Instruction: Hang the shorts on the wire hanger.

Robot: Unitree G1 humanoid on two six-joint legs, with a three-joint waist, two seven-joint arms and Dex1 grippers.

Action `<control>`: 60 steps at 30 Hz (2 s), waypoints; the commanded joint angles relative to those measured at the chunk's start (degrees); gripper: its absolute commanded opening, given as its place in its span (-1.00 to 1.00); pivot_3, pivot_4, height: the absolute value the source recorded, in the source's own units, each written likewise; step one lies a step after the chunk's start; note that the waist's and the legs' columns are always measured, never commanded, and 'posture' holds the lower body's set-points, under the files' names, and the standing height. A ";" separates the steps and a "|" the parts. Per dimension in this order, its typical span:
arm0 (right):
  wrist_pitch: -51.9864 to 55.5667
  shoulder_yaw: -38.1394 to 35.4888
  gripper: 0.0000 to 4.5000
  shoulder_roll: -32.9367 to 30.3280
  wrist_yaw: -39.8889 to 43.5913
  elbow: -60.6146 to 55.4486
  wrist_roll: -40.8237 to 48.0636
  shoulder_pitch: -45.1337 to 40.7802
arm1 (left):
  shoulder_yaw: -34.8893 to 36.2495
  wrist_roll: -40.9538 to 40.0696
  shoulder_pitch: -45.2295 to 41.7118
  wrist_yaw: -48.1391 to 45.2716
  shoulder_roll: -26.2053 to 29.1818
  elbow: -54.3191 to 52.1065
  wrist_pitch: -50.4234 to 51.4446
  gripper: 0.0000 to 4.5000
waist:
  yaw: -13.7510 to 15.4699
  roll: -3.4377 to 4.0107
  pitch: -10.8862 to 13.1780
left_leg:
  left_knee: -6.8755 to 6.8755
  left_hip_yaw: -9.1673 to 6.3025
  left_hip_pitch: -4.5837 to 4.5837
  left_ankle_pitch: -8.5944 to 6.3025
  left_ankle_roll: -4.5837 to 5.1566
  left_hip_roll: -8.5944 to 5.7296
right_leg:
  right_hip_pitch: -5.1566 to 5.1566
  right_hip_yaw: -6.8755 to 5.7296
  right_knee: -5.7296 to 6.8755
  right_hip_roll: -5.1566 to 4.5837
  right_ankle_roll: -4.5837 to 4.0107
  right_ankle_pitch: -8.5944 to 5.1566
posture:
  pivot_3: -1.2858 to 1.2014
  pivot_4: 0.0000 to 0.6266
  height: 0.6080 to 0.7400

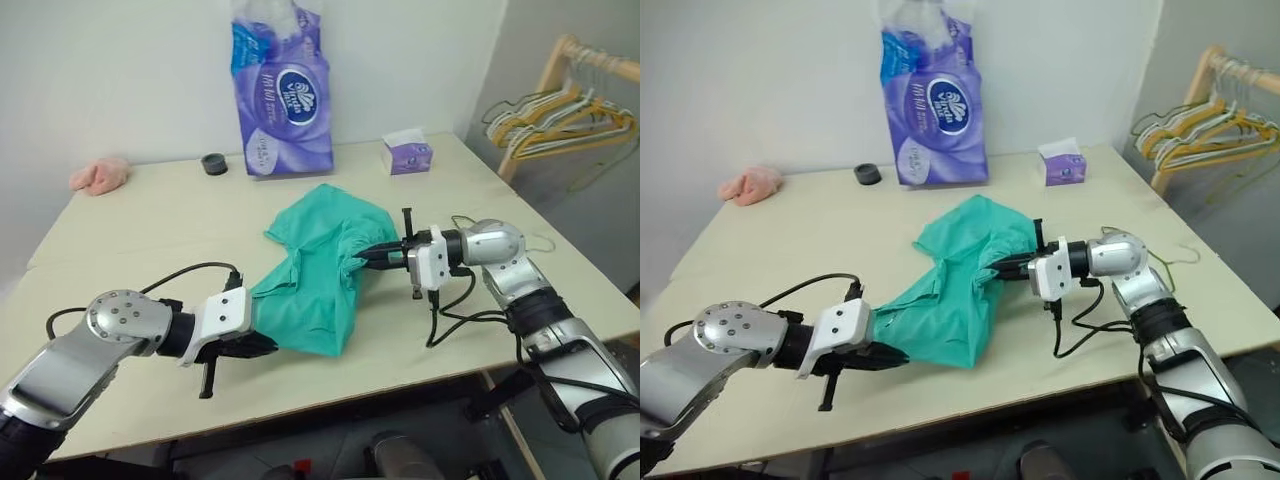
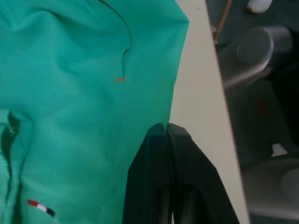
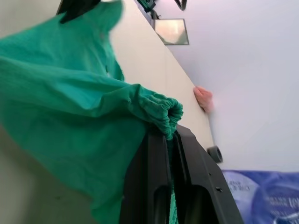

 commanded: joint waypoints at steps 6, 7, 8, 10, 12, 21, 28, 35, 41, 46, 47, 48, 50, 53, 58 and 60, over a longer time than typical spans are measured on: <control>11.40 4.08 -1.00 -14.39 11.55 -11.84 -4.41 10.67 | 3.26 1.25 10.12 -7.57 3.83 -2.00 -4.82 -0.99 | 1.45 0.07 0.04 | 0.07 0.20 0.09 0.00 0.00 -0.10 | 0.06 0.16 0.01 -0.10 -0.15 -0.06 | -0.14 -0.95 1.00; 12.03 4.28 -1.00 -15.47 12.34 -12.01 -5.23 10.92 | 3.40 1.48 10.98 -7.94 3.94 -1.79 -5.22 -0.99 | 1.43 0.05 0.04 | 0.04 0.23 0.25 0.01 0.00 -0.09 | 0.15 0.18 0.01 -0.08 -0.25 -0.10 | -0.14 -0.95 1.00; 12.17 4.48 -1.00 -16.33 12.94 -12.07 -5.94 11.09 | 3.38 2.01 11.85 -8.24 4.05 -1.67 -5.87 -0.99 | 1.41 0.03 0.04 | -0.04 0.26 0.49 0.00 0.00 -0.07 | 0.37 0.18 0.00 -0.07 -0.37 -0.19 | -0.14 -0.95 1.00; 13.17 4.12 -1.00 -16.04 12.44 -12.13 -6.10 10.85 | 2.74 2.90 12.45 -8.02 3.43 -1.60 -6.58 -0.99 | 1.39 -0.04 0.01 | -0.19 0.25 0.82 -0.02 -0.01 -0.06 | 0.69 0.14 -0.01 -0.07 -0.51 -0.41 | -0.14 -0.96 1.00; 12.43 4.14 -1.00 -15.76 11.76 -10.56 -7.96 9.73 | 1.63 4.84 11.44 -7.41 2.76 -0.78 -7.61 -0.99 | 1.35 -0.04 0.01 | -0.30 0.23 0.85 -0.02 -0.01 0.02 | 0.67 0.13 -0.01 0.02 -0.53 -0.42 | -0.14 -0.96 1.00; 18.48 2.15 -1.00 -14.98 11.67 -15.89 -4.54 12.36 | 0.85 1.49 9.37 -7.69 1.08 -4.96 -2.57 -0.99 | 1.22 -0.04 0.02 | -0.34 0.17 0.84 -0.02 -0.01 0.07 | 0.66 0.10 0.01 0.09 -0.60 -0.38 | -0.15 -0.97 1.00; 19.93 1.92 -1.00 -16.19 12.12 -18.36 -5.38 14.55 | 0.16 0.91 12.07 -8.30 1.79 -8.11 -0.86 -0.99 | 1.22 -0.04 0.03 | -0.34 0.17 0.84 -0.02 -0.02 0.07 | 0.66 0.09 0.01 0.09 -0.55 -0.41 | -0.15 -0.96 1.00; 17.36 2.46 -0.26 -18.58 15.01 -16.48 -6.88 13.03 | -0.38 -0.20 11.98 -8.42 1.52 -9.97 1.88 -0.62 | 1.24 -0.07 0.08 | -0.34 0.18 0.84 -0.02 -0.02 0.07 | 0.66 0.09 0.00 0.10 -0.46 -0.46 | -0.16 -0.94 1.00; 19.25 1.50 0.65 -21.63 16.99 -16.18 -5.38 11.84 | -0.01 0.26 12.46 -7.72 1.29 -11.42 1.25 0.16 | 1.17 -0.11 0.14 | -0.35 0.18 0.86 -0.02 -0.02 0.08 | 0.67 0.09 -0.01 0.10 -0.48 -0.49 | -0.16 -0.94 1.00; 32.55 -3.95 0.96 -21.18 14.75 -18.21 3.03 10.37 | 4.40 -8.52 7.54 -2.40 -4.91 -11.24 6.64 0.31 | 1.18 -0.15 0.20 | -0.35 0.16 0.85 -0.02 -0.02 0.09 | 0.67 0.08 -0.01 0.12 -0.50 -0.49 | -0.16 -0.93 1.00; 35.19 -5.10 0.96 -20.86 14.10 -18.39 4.46 10.05 | 5.23 -10.15 6.91 -1.23 -6.21 -11.37 7.47 0.31 | 1.19 -0.16 0.20 | -0.35 0.16 0.85 -0.02 -0.02 0.09 | 0.67 0.09 -0.01 0.12 -0.50 -0.49 | -0.16 -0.93 1.00; 37.83 -6.19 0.96 -20.66 13.59 -18.79 5.69 9.93 | 5.91 -11.40 6.32 0.17 -7.57 -11.46 8.23 0.31 | 1.20 -0.16 0.20 | -0.35 0.15 0.85 -0.02 -0.02 0.09 | 0.67 0.08 -0.01 0.12 -0.50 -0.49 | -0.16 -0.93 1.00; 43.37 -8.99 1.00 -19.27 10.71 -19.09 8.11 9.58 | 7.12 -13.89 3.15 6.56 -12.72 -10.14 10.55 0.47 | 1.23 -0.17 0.18 | -0.35 0.12 0.85 -0.02 -0.02 0.09 | 0.68 0.06 -0.01 0.12 -0.50 -0.48 | -0.16 -0.93 1.00; 46.36 -12.13 1.00 -18.82 7.61 -19.18 8.23 11.27 | 7.71 -15.42 0.54 9.00 -15.57 -9.25 11.81 0.82 | 1.31 -0.35 0.20 | -0.32 0.04 0.83 -0.02 -0.02 0.08 | 0.72 -0.01 0.00 0.12 -0.51 -0.46 | -0.16 -0.92 1.00; 55.70 -17.92 1.00 -19.16 2.86 -23.63 11.96 16.61 | 7.86 -14.67 2.26 6.08 -14.45 -7.15 10.19 0.99 | 1.28 -0.29 0.26 | -0.35 0.03 0.79 -0.05 -0.07 0.06 | 0.70 -0.02 -0.03 0.13 -0.50 -0.47 | -0.17 -0.91 1.00; 58.95 -21.04 1.00 -17.08 -2.86 -22.13 12.45 16.21 | 7.28 -11.90 1.64 6.98 -15.23 -5.55 7.81 0.99 | 1.10 -0.26 0.27 | -0.34 0.06 0.78 -0.05 -0.07 0.06 | 0.68 0.02 -0.01 0.13 -0.48 -0.48 | -0.17 -0.91 1.00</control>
